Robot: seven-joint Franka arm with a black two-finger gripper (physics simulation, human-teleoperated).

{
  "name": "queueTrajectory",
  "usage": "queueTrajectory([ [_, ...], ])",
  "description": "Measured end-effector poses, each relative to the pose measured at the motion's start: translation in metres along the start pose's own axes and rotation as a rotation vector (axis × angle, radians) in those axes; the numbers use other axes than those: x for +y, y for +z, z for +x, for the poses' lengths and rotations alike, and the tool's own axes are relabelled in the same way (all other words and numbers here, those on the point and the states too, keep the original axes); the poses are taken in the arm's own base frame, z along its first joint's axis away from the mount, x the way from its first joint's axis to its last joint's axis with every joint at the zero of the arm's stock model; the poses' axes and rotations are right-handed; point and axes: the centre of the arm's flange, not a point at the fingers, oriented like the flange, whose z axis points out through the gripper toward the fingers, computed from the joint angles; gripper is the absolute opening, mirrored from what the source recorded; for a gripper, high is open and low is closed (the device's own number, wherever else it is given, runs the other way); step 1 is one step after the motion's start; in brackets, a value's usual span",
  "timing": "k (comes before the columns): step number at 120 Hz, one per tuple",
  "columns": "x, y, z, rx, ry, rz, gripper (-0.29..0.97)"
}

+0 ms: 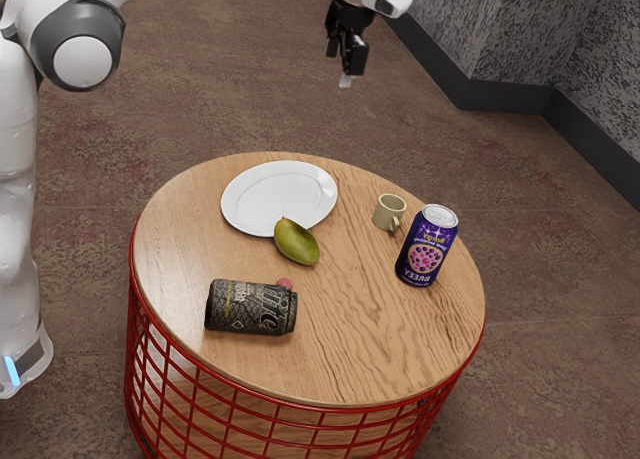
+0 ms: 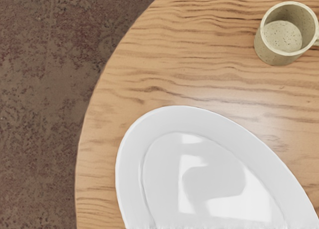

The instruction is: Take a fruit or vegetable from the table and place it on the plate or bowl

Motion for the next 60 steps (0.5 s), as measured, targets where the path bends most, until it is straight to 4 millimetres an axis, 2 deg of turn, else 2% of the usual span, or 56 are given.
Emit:
queueTrajectory([
  [17,-0.001,0.002,-0.001,-0.002,0.014,-0.015,0.68],
  [26,-0.026,0.004,-0.009,0.002,-0.039,-0.067,0.68],
  [30,-0.04,-0.015,-0.017,0.039,-0.062,-0.067,0.68],
  [34,-0.05,-0.049,-0.025,0.105,-0.073,-0.041,0.68],
  [39,-0.044,-0.089,-0.033,0.181,-0.053,-0.018,0.68],
  [45,-0.013,-0.112,-0.031,0.226,0.014,-0.012,0.68],
  [50,0.03,-0.118,-0.02,0.235,0.102,-0.017,0.68],
  [54,0.08,-0.108,-0.007,0.213,0.197,-0.026,0.68],
  [60,0.173,-0.092,0.007,0.178,0.365,-0.041,0.68],
])
